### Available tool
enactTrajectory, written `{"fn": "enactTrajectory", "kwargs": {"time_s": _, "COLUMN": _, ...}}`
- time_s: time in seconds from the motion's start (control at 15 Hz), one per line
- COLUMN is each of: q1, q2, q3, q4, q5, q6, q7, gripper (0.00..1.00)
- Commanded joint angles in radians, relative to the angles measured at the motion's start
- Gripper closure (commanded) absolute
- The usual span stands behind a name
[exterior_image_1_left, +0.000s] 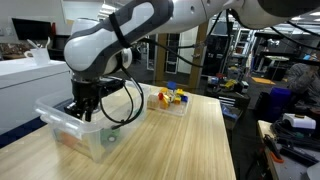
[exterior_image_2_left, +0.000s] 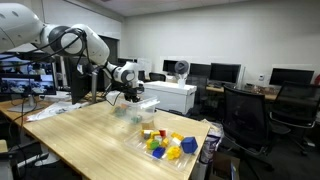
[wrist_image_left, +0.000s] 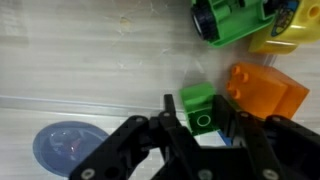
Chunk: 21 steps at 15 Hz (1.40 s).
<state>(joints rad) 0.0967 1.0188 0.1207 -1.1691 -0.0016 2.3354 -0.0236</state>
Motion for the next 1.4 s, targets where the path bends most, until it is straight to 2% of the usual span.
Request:
{"fn": "enactTrajectory", "kwargs": {"time_s": 0.0, "q1": -0.005, "q2": 0.008, "q3": 0.006, "q4": 0.010, "q5": 0.018, "q6": 0.001, "q7": -0.038, "gripper": 0.85}}
{"fn": "enactTrajectory", "kwargs": {"time_s": 0.13, "q1": -0.005, "q2": 0.010, "q3": 0.006, "q4": 0.014, "q5": 0.018, "q6": 0.002, "q7": -0.037, "gripper": 0.97}}
{"fn": "enactTrajectory", "kwargs": {"time_s": 0.4, "q1": -0.001, "q2": 0.007, "q3": -0.001, "q4": 0.010, "q5": 0.012, "q6": 0.007, "q7": -0.030, "gripper": 1.00}}
{"fn": "enactTrajectory", "kwargs": {"time_s": 0.47, "q1": 0.002, "q2": 0.004, "q3": -0.005, "q4": 0.005, "q5": 0.006, "q6": 0.008, "q7": -0.032, "gripper": 0.74}}
{"fn": "enactTrajectory", "kwargs": {"time_s": 0.53, "q1": 0.000, "q2": 0.003, "q3": -0.001, "q4": 0.004, "q5": 0.010, "q6": 0.009, "q7": -0.034, "gripper": 0.72}}
{"fn": "enactTrajectory", "kwargs": {"time_s": 0.67, "q1": -0.011, "q2": 0.008, "q3": 0.018, "q4": 0.013, "q5": 0.027, "q6": -0.015, "q7": -0.048, "gripper": 0.59}}
{"fn": "enactTrajectory", "kwargs": {"time_s": 0.73, "q1": -0.013, "q2": 0.010, "q3": 0.028, "q4": 0.009, "q5": 0.030, "q6": 0.003, "q7": -0.062, "gripper": 0.36}}
{"fn": "enactTrajectory", "kwargs": {"time_s": 0.87, "q1": -0.014, "q2": 0.011, "q3": 0.032, "q4": 0.012, "q5": 0.031, "q6": 0.000, "q7": -0.069, "gripper": 0.25}}
{"fn": "enactTrajectory", "kwargs": {"time_s": 1.07, "q1": -0.011, "q2": 0.015, "q3": 0.037, "q4": 0.020, "q5": 0.032, "q6": 0.007, "q7": -0.074, "gripper": 0.02}}
{"fn": "enactTrajectory", "kwargs": {"time_s": 1.33, "q1": -0.015, "q2": 0.000, "q3": 0.058, "q4": 0.015, "q5": 0.054, "q6": 0.072, "q7": -0.078, "gripper": 0.00}}
